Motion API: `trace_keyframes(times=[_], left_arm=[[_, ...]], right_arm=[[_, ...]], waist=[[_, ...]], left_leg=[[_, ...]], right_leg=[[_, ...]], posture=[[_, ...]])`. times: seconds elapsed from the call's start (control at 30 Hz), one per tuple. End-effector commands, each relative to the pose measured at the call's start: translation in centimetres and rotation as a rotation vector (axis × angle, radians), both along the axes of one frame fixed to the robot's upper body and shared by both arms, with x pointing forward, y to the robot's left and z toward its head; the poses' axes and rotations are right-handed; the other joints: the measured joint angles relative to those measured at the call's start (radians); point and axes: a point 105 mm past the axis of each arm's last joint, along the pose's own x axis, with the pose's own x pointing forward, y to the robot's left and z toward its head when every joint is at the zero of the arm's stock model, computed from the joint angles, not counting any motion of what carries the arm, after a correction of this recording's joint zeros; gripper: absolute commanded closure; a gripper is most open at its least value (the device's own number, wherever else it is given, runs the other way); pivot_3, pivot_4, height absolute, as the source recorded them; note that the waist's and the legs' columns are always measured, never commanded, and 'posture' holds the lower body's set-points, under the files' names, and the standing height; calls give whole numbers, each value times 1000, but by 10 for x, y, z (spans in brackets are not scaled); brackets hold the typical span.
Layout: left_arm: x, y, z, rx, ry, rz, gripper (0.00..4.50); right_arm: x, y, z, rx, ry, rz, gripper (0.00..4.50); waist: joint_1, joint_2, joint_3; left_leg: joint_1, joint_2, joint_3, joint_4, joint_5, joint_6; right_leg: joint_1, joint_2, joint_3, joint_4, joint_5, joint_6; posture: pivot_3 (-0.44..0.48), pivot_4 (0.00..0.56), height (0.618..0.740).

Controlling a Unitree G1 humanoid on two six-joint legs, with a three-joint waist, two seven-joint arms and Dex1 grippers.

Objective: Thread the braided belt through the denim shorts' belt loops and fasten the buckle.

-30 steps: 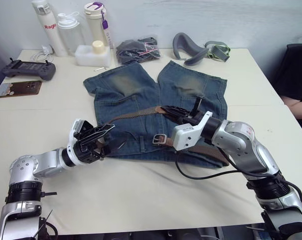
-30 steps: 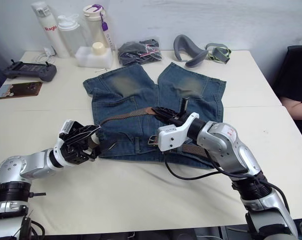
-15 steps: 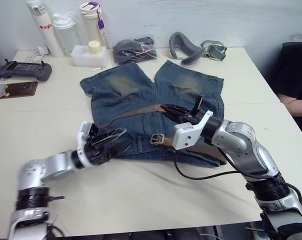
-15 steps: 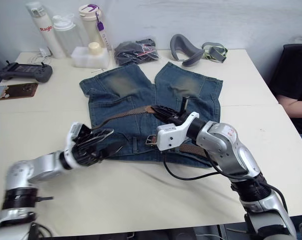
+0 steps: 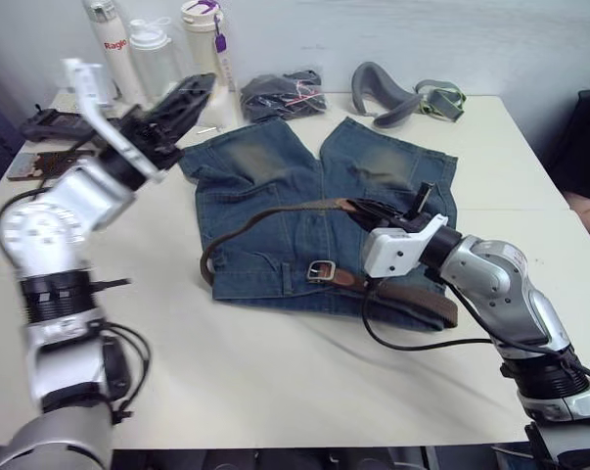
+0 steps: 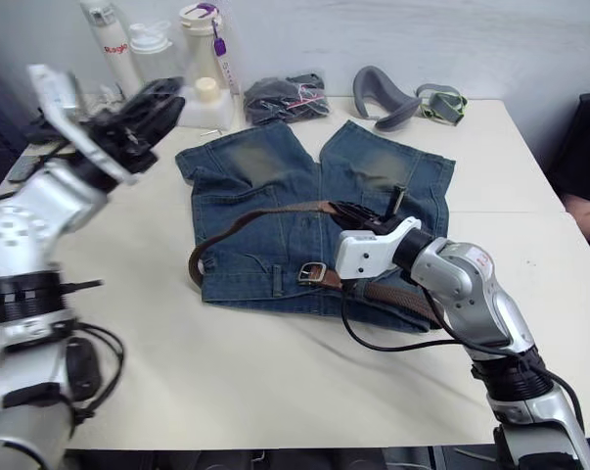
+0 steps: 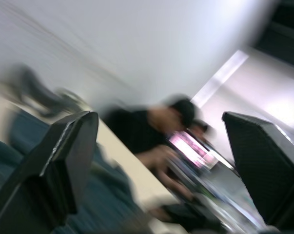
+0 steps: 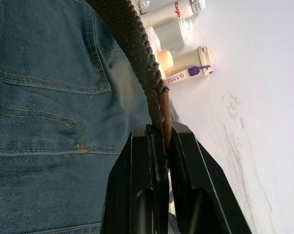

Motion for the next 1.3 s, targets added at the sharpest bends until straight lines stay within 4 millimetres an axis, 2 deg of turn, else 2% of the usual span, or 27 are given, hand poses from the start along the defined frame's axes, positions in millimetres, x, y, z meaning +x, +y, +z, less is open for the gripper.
trace_keyframes(times=[0.03, 0.13, 0.27, 0.33, 0.37, 0.43, 0.47, 0.53, 0.63, 0.73, 0.77, 0.87, 1.03, 1.2, 1.3], left_arm=[[-3, -6, 22, 29, -135, 182, 60], [13, 5, 1, 132, -77, 404, 60], [9, 19, -5, 459, -231, 649, 60], [1, 21, -8, 517, -292, 678, 60], [-4, 15, -12, 511, -306, 629, 60], [-25, -16, -21, 412, -305, 356, 60], [-37, -24, -23, 391, -316, 244, 60], [-51, -26, -29, 362, -286, 131, 60], [-68, -20, -49, 405, -234, 71, 60], [-85, -29, -60, 412, -200, 4, 60], [-87, -32, -63, 418, -193, 1, 60], [-87, -46, -64, 265, -86, -6, 60], [-97, -69, -66, -120, 219, -205, 60], [-105, -77, -69, -229, 414, -296, 60], [-101, -83, -69, -326, 476, -296, 60]], right_arm=[[-3, -1, 14, 29, -35, 3, 4500], [-3, -1, 15, 39, -32, -5, 4500], [-3, -2, 16, 46, -30, -11, 4500], [-3, -2, 16, 50, -29, -12, 4500], [-3, -2, 16, 52, -28, -13, 4500], [-3, -2, 16, 55, -25, -14, 4500], [-3, -2, 16, 59, -23, -12, 4500], [-3, -2, 16, 62, -19, -9, 4500], [-3, 1, 16, 67, -14, 1, 4500], [-3, 4, 16, 74, -12, 12, 4500], [-3, 5, 16, 76, -11, 16, 4500], [-5, 9, 17, 91, -6, 29, 4500], [-8, 12, 22, 127, 4, 41, 4500], [-10, 14, 21, 110, 0, 49, 4500], [-10, 15, 21, 106, -3, 52, 4500]], waist=[[-3, -1, 0], [-1, 0, 0], [-6, -1, 0], [-3, -1, 0], [0, -1, 0], [5, -1, 0], [8, -1, 0], [8, -1, 0], [-3, 0, 0], [-8, 0, 0], [-6, 0, 0], [2, 0, 0], [3, -1, 0], [-1, 0, 0], [3, 0, 0]], left_leg=[[-1, 1, 3, -1, 0, 0], [-5, 4, 5, -2, 0, 0], [-4, 6, 10, -2, 0, -1], [-4, 7, 10, -1, 0, -1], [-4, 11, 10, 0, 0, -1], [-3, 12, 10, 1, 0, -2], [-4, 12, 10, 2, 0, -2], [-4, 11, 9, 2, 0, -2], [-2, 12, 9, 2, 1, -3], [2, 14, 12, 0, 2, -4], [2, 14, 11, 1, 2, -5], [1, 13, 10, 1, 2, -5], [1, 12, 7, 3, 1, -4], [2, 14, 6, 3, 2, -5], [2, 13, 6, 3, 2, -5]], right_leg=[[-3, 0, 0, 0, 0, 0], [-12, 2, 0, 3, 0, 0], [-14, 4, 0, 3, 0, -1], [-14, 4, 0, 2, 0, -1], [-14, 3, 0, 2, 0, -1], [-14, 3, 1, 3, 0, -2], [-13, 3, 0, 4, 1, -3], [-13, 2, 0, 4, 1, -3], [-13, 3, 0, 6, 1, -3], [-13, 5, 2, 10, 0, -6], [-13, 5, 2, 10, 0, -6], [-13, 4, 2, 11, 0, -7], [-11, 1, 1, 12, 0, -6], [-12, 2, 1, 12, 0, -6], [-11, 5, 1, 12, 0, -7]], posture=[[0, 150, 740], [0, 150, 740], [0, 150, 740], [0, 150, 740], [0, 150, 740], [0, 150, 740], [0, 150, 740], [0, 150, 740], [0, 150, 740], [0, 150, 740], [0, 150, 740], [0, 150, 740], [0, 150, 740], [0, 150, 740], [0, 150, 740]])
